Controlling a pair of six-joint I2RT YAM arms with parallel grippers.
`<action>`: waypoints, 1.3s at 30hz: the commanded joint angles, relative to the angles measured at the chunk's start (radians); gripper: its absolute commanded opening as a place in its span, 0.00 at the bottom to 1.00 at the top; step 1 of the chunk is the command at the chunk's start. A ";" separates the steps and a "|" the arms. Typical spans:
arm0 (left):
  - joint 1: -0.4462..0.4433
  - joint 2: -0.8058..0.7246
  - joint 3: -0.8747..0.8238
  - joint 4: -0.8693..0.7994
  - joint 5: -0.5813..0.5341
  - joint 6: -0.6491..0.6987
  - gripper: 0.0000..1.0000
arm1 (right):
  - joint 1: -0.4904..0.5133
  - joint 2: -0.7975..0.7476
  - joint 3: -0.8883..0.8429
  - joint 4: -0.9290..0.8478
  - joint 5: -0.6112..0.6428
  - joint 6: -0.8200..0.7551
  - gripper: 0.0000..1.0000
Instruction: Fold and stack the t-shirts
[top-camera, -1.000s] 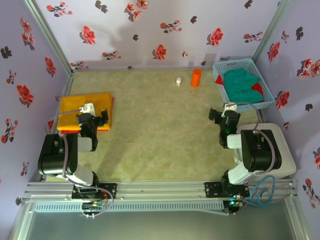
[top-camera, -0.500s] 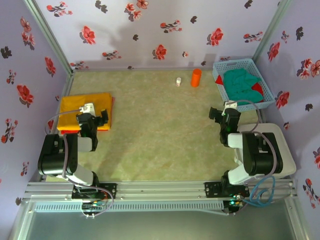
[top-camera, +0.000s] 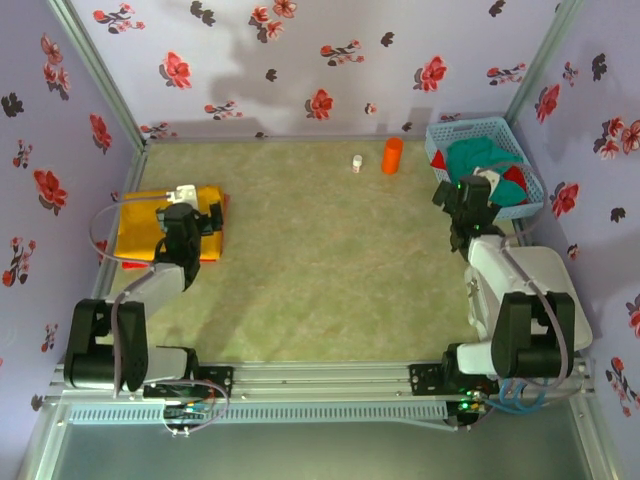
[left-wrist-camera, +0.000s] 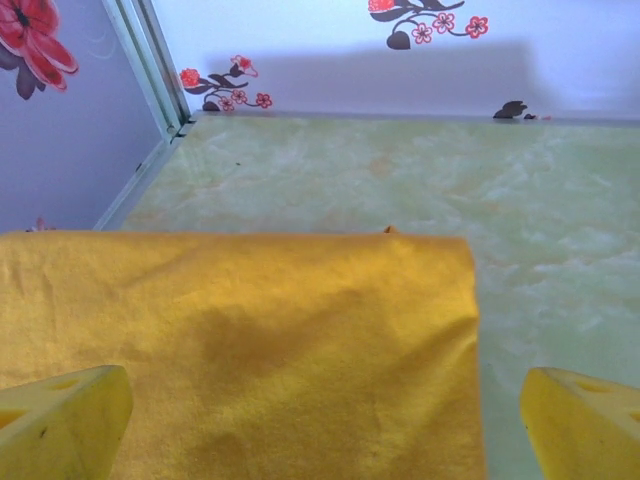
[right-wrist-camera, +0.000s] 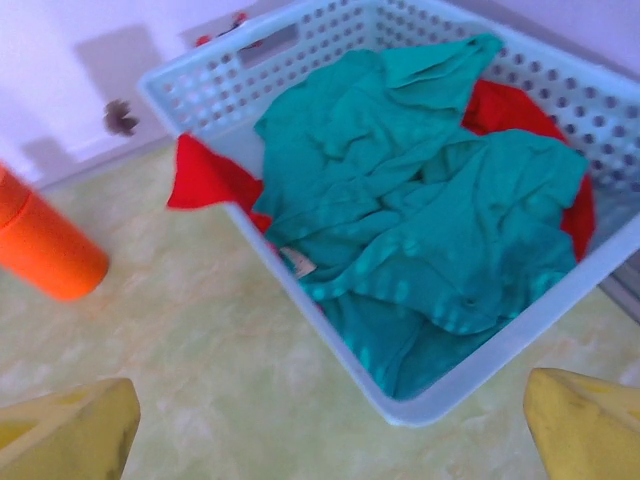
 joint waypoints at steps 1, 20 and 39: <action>-0.031 -0.033 0.075 -0.224 -0.036 -0.076 0.98 | -0.010 0.085 0.172 -0.343 0.063 0.140 0.99; -0.193 -0.070 0.292 -0.716 0.149 -0.258 0.93 | -0.143 0.535 0.755 -0.708 -0.048 0.274 0.88; -0.224 -0.112 0.227 -0.699 0.173 -0.287 0.93 | -0.187 0.915 1.066 -0.801 -0.131 0.314 0.72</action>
